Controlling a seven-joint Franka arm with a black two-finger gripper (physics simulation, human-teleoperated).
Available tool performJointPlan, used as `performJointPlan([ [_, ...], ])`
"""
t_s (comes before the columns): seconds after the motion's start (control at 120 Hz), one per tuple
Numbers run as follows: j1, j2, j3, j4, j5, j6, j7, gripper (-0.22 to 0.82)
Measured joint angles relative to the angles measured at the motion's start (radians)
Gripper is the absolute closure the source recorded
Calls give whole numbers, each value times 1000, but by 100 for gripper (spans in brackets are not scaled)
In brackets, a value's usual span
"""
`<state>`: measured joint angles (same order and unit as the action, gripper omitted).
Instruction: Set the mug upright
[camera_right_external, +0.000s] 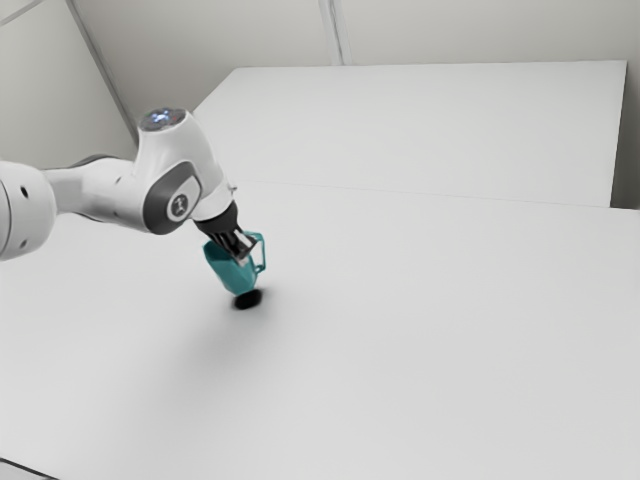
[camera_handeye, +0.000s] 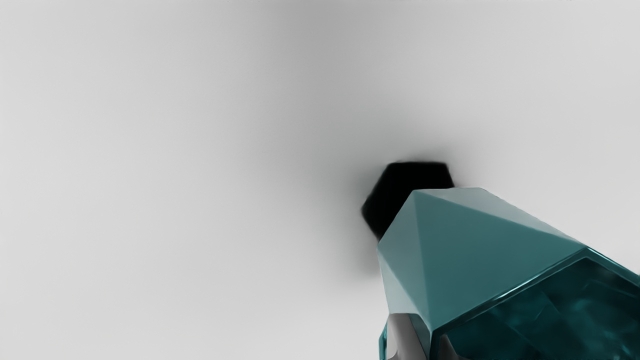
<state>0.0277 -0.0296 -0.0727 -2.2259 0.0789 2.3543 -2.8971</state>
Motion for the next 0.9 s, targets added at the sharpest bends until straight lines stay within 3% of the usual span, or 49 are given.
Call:
performJointPlan([
  [0.3, 65, -47, -20, -95, 17, 24, 0, 79],
  [0.9, 52, -19, -44, -129, 12, 56, 0, 79],
])
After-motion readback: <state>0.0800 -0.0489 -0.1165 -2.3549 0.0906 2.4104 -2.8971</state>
